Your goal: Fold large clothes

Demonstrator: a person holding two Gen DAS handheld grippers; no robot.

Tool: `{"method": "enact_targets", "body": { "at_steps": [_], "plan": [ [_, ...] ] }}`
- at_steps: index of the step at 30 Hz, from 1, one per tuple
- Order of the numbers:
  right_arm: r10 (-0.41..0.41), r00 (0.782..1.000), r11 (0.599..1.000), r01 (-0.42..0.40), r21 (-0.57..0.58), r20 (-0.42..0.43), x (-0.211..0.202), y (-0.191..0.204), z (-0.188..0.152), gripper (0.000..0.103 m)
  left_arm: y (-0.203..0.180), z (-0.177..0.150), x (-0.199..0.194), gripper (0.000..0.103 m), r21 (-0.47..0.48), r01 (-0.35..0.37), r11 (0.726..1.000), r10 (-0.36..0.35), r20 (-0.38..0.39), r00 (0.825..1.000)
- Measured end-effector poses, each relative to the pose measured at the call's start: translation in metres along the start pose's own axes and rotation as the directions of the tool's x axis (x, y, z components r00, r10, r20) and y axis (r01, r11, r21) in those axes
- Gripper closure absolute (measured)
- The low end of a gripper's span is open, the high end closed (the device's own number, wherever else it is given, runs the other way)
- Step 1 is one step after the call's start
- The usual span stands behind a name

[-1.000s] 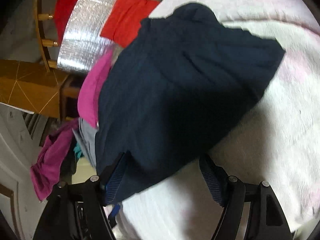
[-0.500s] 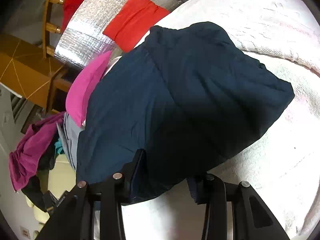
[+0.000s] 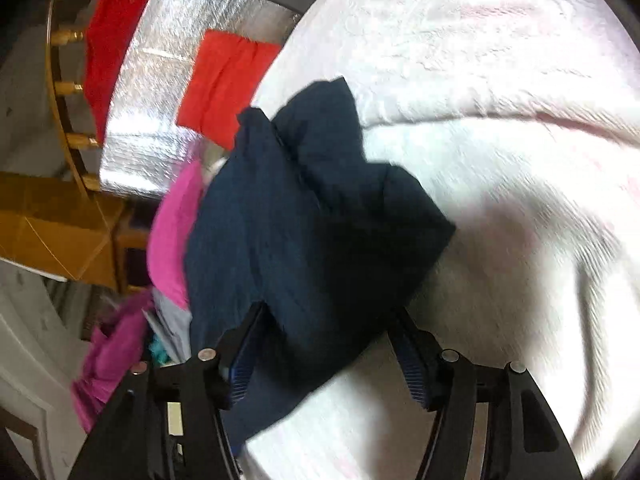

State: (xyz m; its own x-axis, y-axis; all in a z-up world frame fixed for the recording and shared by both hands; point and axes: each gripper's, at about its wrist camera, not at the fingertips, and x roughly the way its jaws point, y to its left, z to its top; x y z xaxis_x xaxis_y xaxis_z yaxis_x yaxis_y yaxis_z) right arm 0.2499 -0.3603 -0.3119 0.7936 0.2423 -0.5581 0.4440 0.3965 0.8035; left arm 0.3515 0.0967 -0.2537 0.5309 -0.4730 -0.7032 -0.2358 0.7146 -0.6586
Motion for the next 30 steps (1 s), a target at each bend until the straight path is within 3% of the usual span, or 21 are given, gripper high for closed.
{"method": "enact_targets", "body": {
  "at_steps": [1, 2, 4, 6, 8, 11, 14, 19, 22, 23, 24, 27, 30],
  "plan": [
    [-0.02, 1.0, 0.999, 0.02, -0.043, 0.011, -0.001, 0.008, 0.0, 0.057, -0.003, 0.002, 0.0, 0.029, 0.009, 0.003, 1.0, -0.004, 0.013, 1.0],
    [-0.037, 0.999, 0.995, 0.04, -0.097, 0.032, -0.004, 0.017, -0.002, 0.061, -0.004, 0.003, 0.0, 0.04, 0.022, -0.007, 1.0, 0.006, 0.02, 1.0],
    [-0.045, 0.996, 0.98, 0.059, -0.19, 0.078, -0.011, 0.035, -0.007, 0.067, -0.008, 0.002, 0.001, 0.044, 0.049, -0.033, 0.998, 0.032, 0.035, 0.999],
    [-0.073, 0.992, 0.964, 0.097, -0.247, 0.105, -0.011, 0.044, -0.012, 0.067, -0.012, 0.001, 0.007, 0.044, 0.076, -0.073, 0.994, 0.071, 0.029, 0.997],
    [-0.14, 0.987, 0.96, 0.154, -0.233, 0.075, 0.001, 0.035, -0.012, 0.067, -0.011, 0.0, 0.015, 0.036, 0.079, -0.089, 0.993, 0.09, -0.003, 0.996],
    [-0.147, 0.988, 0.964, 0.152, -0.219, 0.042, -0.002, 0.021, -0.01, 0.064, -0.009, 0.002, 0.017, 0.027, 0.07, -0.111, 0.991, 0.112, -0.012, 0.994],
    [-0.16, 0.987, 0.959, 0.164, -0.232, 0.035, -0.014, 0.03, -0.011, 0.06, -0.015, -0.003, 0.004, 0.027, 0.123, -0.171, 0.978, 0.168, 0.034, 0.985],
    [-0.214, 0.974, 0.916, 0.227, -0.331, 0.074, -0.044, 0.051, -0.022, 0.035, -0.042, -0.028, -0.025, 0.024, 0.295, -0.352, 0.888, 0.302, 0.204, 0.931],
    [-0.242, 0.96, 0.852, 0.28, -0.443, 0.14, -0.068, 0.069, -0.035, 0.034, -0.063, -0.049, -0.049, 0.024, 0.364, -0.481, 0.798, 0.373, 0.329, 0.868],
    [-0.244, 0.955, 0.827, 0.295, -0.478, 0.167, -0.076, 0.078, -0.041, 0.033, -0.069, -0.055, -0.056, 0.024, 0.372, -0.5, 0.782, 0.373, 0.363, 0.854],
    [-0.237, 0.953, 0.808, 0.301, -0.506, 0.189, -0.083, 0.083, -0.045, 0.029, -0.075, -0.066, -0.068, 0.024, 0.386, -0.508, 0.77, 0.358, 0.398, 0.845],
    [-0.211, 0.942, 0.738, 0.33, -0.589, 0.262, -0.11, 0.102, -0.062, 0.023, -0.091, -0.088, -0.094, 0.023, 0.415, -0.497, 0.762, 0.31, 0.44, 0.843],
    [-0.173, 0.937, 0.681, 0.336, -0.651, 0.304, -0.131, 0.122, -0.081, 0.022, -0.114, -0.103, -0.12, 0.022, 0.444, -0.5, 0.744, 0.265, 0.49, 0.83]
  ]
}}
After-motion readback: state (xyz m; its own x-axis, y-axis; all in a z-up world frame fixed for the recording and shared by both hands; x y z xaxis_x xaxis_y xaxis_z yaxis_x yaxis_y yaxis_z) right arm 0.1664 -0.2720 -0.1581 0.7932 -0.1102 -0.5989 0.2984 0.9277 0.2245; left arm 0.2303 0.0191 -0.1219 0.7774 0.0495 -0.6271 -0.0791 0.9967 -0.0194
